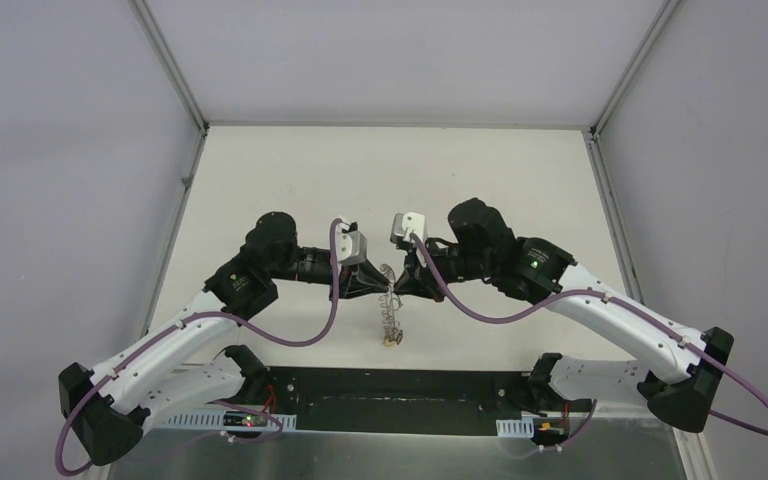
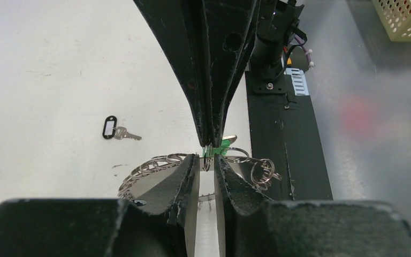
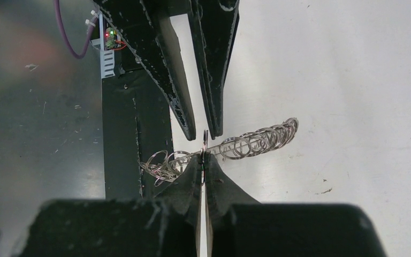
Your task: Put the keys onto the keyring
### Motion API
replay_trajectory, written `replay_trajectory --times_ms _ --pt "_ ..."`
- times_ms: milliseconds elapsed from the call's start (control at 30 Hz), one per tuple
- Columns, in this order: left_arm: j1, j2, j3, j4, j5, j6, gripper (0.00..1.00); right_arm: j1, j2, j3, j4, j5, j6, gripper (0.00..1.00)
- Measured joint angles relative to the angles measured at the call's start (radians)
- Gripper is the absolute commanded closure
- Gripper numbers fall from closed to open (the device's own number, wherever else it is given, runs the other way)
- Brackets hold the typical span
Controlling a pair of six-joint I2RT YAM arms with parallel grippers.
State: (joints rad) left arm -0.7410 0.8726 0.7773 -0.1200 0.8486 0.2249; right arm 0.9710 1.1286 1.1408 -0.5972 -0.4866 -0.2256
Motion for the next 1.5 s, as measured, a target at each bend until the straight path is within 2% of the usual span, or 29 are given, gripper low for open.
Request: replay_trajectory --times_ms 433,633,700,800,967,1000,1067,1100,1167,1333,1500 --pt "-0.006 0.021 0.000 0.030 0.010 -0.008 0.85 0.000 0.004 0.000 0.000 0.000 0.015 1.00" --pt "-0.006 0.032 0.000 0.039 0.018 -0.007 0.83 0.000 0.005 0.005 0.000 0.000 0.019 1.00" --pt "-0.006 0.038 0.000 0.038 0.018 -0.007 0.86 0.000 0.005 0.010 -0.002 0.000 0.019 1.00" --pt "-0.007 0.040 -0.001 0.037 0.017 -0.005 1.00 0.000 0.005 0.011 -0.001 0.000 0.020 1.00" --pt "-0.012 0.040 -0.001 0.034 0.017 0.000 1.00 0.000 0.006 0.012 -0.004 0.001 0.022 1.00" --pt "-0.012 0.039 -0.001 0.034 0.017 0.000 1.00 0.000 0.007 0.012 -0.004 0.001 0.023 0.95" --pt "-0.012 0.037 -0.001 0.033 0.014 0.000 1.00 0.000 0.008 0.013 -0.003 0.005 0.027 0.69" --pt "-0.012 0.035 -0.001 0.034 0.010 -0.003 1.00 0.000 0.008 0.015 -0.003 0.009 0.032 0.59" --pt "-0.013 0.027 -0.005 0.033 -0.002 -0.010 1.00 0.000 0.007 0.016 0.009 0.014 0.041 0.46" --pt "-0.013 -0.022 -0.052 0.097 -0.037 -0.068 1.00 -0.006 -0.014 0.009 0.056 0.029 0.053 0.27" --pt "-0.013 -0.097 -0.150 0.253 -0.070 -0.146 1.00 -0.014 -0.103 -0.039 0.138 0.027 0.052 0.27"
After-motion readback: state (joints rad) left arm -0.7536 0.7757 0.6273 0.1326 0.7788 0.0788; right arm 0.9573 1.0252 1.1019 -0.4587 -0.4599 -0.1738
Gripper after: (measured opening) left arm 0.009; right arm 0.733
